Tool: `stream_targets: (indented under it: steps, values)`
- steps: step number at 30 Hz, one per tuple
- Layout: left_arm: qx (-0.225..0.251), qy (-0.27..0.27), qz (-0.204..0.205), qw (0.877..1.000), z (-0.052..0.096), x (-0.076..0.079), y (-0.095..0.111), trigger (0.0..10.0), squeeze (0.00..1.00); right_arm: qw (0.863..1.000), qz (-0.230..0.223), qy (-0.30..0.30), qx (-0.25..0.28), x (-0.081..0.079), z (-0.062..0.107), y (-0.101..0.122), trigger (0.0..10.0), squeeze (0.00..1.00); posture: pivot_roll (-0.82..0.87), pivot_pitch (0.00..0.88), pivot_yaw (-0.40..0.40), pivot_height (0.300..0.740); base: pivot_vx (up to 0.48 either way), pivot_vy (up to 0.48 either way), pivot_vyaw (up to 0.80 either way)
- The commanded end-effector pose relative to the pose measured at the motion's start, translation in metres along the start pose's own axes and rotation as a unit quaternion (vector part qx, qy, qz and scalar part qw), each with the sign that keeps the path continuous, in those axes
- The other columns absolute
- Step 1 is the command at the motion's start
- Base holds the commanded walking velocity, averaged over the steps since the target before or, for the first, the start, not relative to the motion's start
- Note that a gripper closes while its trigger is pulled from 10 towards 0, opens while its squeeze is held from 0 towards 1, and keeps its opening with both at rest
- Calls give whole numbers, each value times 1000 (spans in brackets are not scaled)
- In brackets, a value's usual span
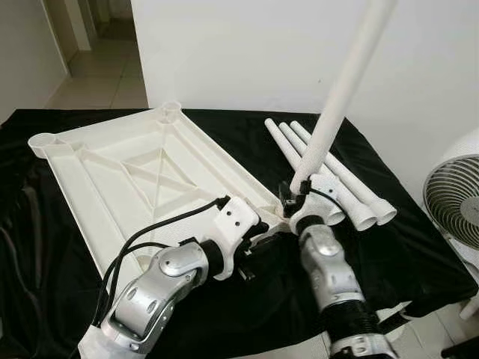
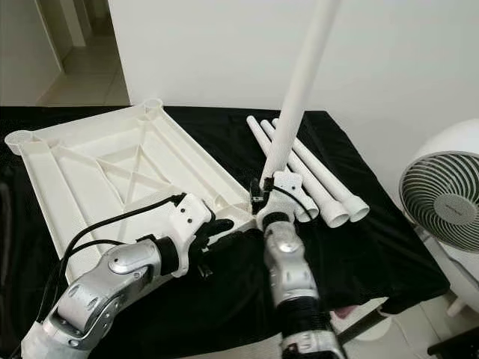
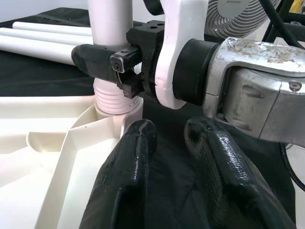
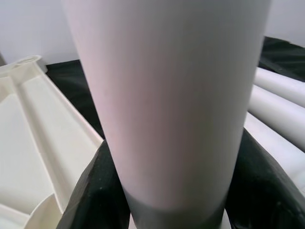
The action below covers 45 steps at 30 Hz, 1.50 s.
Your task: Building children table
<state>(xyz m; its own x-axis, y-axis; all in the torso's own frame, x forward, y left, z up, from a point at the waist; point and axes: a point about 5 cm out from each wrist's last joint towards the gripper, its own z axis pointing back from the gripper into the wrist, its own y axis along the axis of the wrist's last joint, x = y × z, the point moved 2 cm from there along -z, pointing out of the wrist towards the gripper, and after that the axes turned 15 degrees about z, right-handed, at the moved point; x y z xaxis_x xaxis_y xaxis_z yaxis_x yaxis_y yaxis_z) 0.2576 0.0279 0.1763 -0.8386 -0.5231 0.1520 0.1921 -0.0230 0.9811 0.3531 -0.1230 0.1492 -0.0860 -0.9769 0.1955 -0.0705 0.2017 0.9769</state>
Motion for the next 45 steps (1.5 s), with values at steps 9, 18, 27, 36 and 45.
stream_targets:
  steps: [9,18,27,36,45]
  values:
    - [0,-16,-1,1000,-1,7,0,10000,0,998,-5,-23,-54,-12,19,-21,10000,0,36,24,-35,740,0,0,0]
    - [-3,-26,2,1000,-2,8,-1,10000,0,999,-14,37,-15,-23,27,-15,10000,1000,8,4,-16,740,0,0,0]
    - [-3,-41,4,999,-5,12,-1,10000,0,994,-24,108,22,-13,34,-12,10000,1000,-10,6,-11,740,0,0,0]
    - [-4,-46,6,999,-7,16,-2,10000,0,989,11,143,45,25,24,-11,10000,0,-17,4,-20,740,0,0,0]
    - [-4,-43,5,999,-6,15,-2,10000,0,973,28,221,58,34,18,-11,10000,0,-17,4,-20,740,0,0,0]
